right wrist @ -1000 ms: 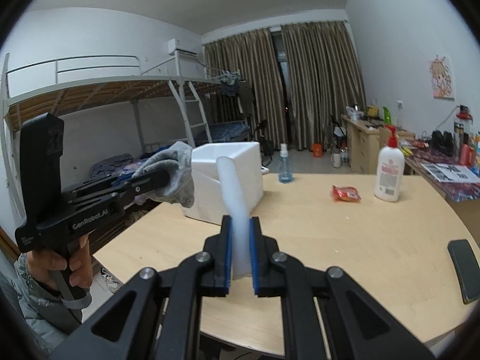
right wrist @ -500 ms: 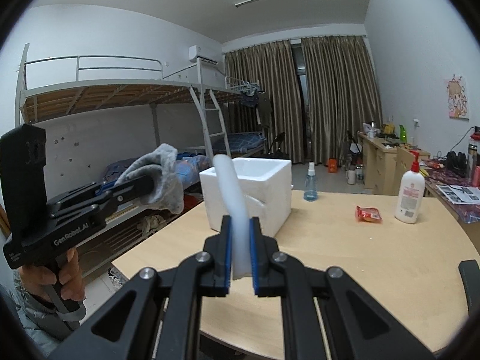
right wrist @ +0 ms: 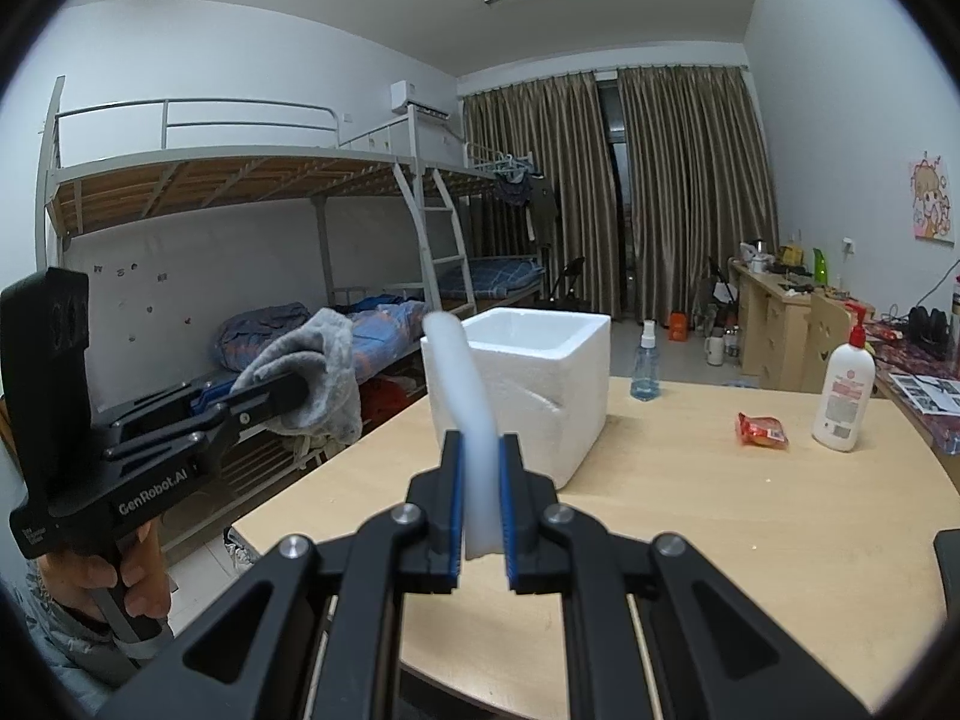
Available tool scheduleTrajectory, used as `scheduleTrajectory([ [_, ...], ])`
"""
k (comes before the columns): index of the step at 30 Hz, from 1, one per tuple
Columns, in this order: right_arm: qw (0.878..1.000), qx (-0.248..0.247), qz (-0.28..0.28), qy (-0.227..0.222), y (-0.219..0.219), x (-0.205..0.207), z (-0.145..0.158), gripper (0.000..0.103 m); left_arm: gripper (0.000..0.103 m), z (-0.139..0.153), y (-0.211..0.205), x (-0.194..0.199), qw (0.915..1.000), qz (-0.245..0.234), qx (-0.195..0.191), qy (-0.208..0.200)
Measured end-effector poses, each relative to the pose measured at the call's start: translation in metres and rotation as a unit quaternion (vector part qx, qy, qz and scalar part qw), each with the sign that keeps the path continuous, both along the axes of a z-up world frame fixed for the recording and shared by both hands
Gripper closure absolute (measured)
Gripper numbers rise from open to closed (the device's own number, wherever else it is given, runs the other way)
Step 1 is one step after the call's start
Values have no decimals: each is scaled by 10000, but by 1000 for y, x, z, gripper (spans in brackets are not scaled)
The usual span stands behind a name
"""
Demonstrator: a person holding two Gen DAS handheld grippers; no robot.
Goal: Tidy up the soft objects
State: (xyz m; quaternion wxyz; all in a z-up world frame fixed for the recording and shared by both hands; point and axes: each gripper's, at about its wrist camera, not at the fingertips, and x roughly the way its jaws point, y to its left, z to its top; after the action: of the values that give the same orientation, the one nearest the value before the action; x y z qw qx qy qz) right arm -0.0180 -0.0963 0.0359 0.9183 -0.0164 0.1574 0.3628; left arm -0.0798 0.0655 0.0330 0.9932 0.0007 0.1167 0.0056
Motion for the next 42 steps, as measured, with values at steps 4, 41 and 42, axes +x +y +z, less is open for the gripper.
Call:
scheduleTrajectory([
  [4, 10000, -26, -22, 42, 2, 4, -2, 90, 84, -2, 4, 7, 10000, 59, -25, 68],
  [41, 9996, -157, 32, 219, 31, 57, 16, 90, 84, 7, 28, 78, 9987, 451, -166, 175],
  [42, 9996, -157, 41, 232, 31, 57, 17, 90, 84, 7, 28, 78, 9987, 446, -168, 172],
])
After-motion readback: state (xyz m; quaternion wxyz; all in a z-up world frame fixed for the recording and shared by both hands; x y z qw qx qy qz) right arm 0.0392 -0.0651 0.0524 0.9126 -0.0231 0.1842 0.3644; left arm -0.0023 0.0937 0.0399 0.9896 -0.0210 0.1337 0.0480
